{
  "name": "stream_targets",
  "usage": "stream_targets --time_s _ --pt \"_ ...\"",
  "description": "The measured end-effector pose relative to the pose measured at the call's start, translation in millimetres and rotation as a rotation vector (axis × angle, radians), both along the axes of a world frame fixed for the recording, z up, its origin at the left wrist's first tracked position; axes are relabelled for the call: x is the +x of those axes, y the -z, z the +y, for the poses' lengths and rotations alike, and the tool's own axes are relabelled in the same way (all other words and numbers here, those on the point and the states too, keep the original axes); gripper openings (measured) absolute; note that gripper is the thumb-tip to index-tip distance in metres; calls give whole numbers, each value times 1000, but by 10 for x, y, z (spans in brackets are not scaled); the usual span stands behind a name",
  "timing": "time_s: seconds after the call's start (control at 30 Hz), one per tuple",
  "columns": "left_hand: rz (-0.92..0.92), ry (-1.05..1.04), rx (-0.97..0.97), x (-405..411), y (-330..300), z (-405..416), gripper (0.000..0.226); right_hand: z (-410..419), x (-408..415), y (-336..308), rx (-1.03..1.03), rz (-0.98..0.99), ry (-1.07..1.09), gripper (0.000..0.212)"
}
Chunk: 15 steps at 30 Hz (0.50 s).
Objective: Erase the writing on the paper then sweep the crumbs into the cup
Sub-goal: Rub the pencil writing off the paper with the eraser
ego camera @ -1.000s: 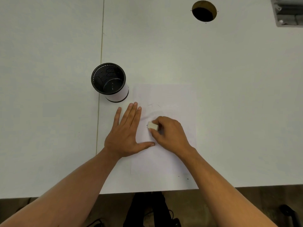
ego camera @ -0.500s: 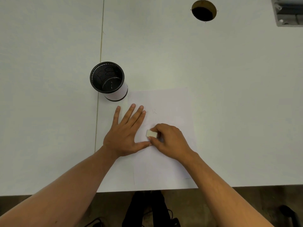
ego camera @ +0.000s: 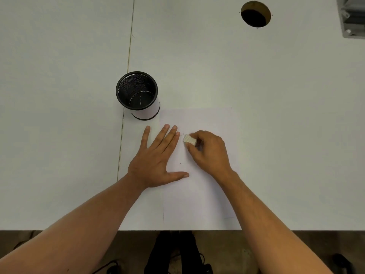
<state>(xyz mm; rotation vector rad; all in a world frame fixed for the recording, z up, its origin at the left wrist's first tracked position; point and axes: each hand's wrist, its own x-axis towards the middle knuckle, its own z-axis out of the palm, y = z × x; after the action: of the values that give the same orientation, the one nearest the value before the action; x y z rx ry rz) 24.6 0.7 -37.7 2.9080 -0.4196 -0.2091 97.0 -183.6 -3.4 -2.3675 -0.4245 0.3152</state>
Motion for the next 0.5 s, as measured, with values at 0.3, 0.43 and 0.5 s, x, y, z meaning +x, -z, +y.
stream_targets --time_s 0.3,0.43,0.5 --pt "16 -14 2 0 -10 -6 116 -36 -69 -26 -27 5 -30 21" --pt "26 -22 6 1 5 -8 116 97 185 -13 -24 -31 35 20" --pt "27 -23 7 2 6 -8 116 83 114 -7 -13 -45 31 21"
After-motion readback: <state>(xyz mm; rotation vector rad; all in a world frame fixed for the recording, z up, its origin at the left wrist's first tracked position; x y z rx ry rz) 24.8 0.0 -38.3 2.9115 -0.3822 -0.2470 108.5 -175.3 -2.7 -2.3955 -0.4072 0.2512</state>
